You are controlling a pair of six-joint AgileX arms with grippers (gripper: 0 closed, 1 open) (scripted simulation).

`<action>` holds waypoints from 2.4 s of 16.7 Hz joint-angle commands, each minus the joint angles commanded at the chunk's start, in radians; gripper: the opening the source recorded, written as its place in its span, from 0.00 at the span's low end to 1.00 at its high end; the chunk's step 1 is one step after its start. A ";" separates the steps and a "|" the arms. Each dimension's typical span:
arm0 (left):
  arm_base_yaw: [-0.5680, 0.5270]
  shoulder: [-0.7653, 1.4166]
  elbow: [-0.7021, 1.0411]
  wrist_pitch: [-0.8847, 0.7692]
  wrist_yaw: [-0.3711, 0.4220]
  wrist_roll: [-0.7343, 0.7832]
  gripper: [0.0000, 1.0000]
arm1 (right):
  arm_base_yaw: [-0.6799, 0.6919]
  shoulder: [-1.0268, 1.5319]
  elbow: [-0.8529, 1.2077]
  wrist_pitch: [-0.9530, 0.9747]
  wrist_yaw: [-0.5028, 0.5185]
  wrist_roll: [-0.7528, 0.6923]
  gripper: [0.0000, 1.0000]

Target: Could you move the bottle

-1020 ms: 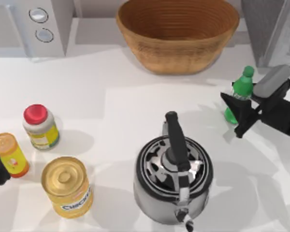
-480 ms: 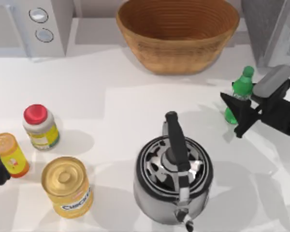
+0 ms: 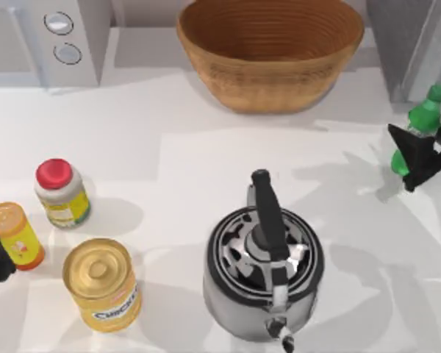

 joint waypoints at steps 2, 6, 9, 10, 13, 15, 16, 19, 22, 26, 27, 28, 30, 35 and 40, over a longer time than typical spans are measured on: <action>0.000 0.000 0.000 0.000 0.000 0.000 1.00 | -0.128 -0.055 -0.031 -0.027 0.007 -0.001 0.00; 0.000 0.000 0.000 0.000 0.000 0.000 1.00 | -0.384 -0.147 -0.099 -0.052 0.018 0.005 0.00; 0.000 0.000 0.000 0.000 0.000 0.000 1.00 | -0.514 -0.195 -0.140 -0.046 0.017 0.003 0.00; 0.000 0.000 0.000 0.000 0.000 0.000 1.00 | -0.543 -0.206 -0.150 -0.042 0.016 0.002 0.00; 0.000 0.000 0.000 0.000 0.000 0.000 1.00 | -0.584 -0.221 -0.166 -0.038 0.016 -0.002 0.00; 0.000 0.000 0.000 0.000 0.000 0.000 1.00 | -0.584 -0.221 -0.166 -0.038 0.016 -0.002 0.00; 0.000 0.000 0.000 0.000 0.000 0.000 1.00 | -0.580 -0.215 -0.163 -0.038 0.016 -0.001 0.00; 0.000 0.000 0.000 0.000 0.000 0.000 1.00 | -0.568 -0.181 -0.142 -0.020 0.032 -0.001 0.00; 0.000 0.000 0.000 0.000 0.000 0.000 1.00 | -0.542 -0.077 -0.098 0.020 0.058 0.009 0.00; 0.000 0.000 0.000 0.000 0.000 0.000 1.00 | -0.503 0.053 -0.024 0.082 0.100 0.019 0.00; 0.000 0.000 0.000 0.000 0.000 0.000 1.00 | -0.494 0.068 -0.009 0.096 0.107 0.021 0.00; 0.000 0.000 0.000 0.000 0.000 0.000 1.00 | -0.491 0.074 -0.001 0.103 0.111 0.022 0.00; 0.000 0.000 0.000 0.000 0.000 0.000 1.00 | -0.491 0.075 0.000 0.104 0.112 0.022 0.00; 0.000 0.000 0.000 0.000 0.000 0.000 1.00 | -0.491 0.075 0.000 0.104 0.112 0.022 0.23; 0.000 0.000 0.000 0.000 0.000 0.000 1.00 | -0.491 0.075 0.000 0.104 0.112 0.022 0.60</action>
